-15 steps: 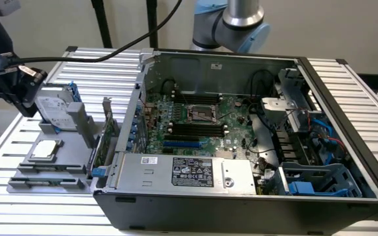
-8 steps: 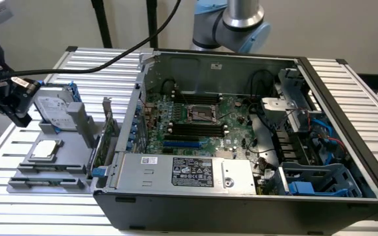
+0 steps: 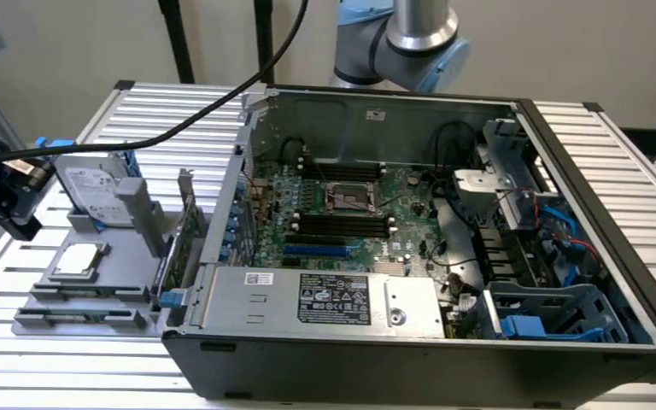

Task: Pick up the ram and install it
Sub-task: 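Reach for the ram, then pick up the ram and move it above insertion slot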

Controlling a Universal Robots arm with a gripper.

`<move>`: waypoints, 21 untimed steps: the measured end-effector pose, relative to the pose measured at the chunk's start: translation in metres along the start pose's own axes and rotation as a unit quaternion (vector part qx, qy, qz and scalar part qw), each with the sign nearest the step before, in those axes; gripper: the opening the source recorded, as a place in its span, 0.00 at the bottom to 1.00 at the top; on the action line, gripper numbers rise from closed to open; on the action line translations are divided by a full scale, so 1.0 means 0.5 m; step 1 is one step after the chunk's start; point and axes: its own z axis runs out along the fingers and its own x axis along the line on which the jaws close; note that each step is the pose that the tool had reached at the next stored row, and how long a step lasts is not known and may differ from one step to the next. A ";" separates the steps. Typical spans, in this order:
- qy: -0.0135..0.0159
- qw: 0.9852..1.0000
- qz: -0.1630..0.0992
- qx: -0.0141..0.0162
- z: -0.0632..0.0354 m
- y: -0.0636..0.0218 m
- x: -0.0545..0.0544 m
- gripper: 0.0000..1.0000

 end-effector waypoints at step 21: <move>0.002 0.999 -0.034 0.002 0.005 -0.001 0.002 0.11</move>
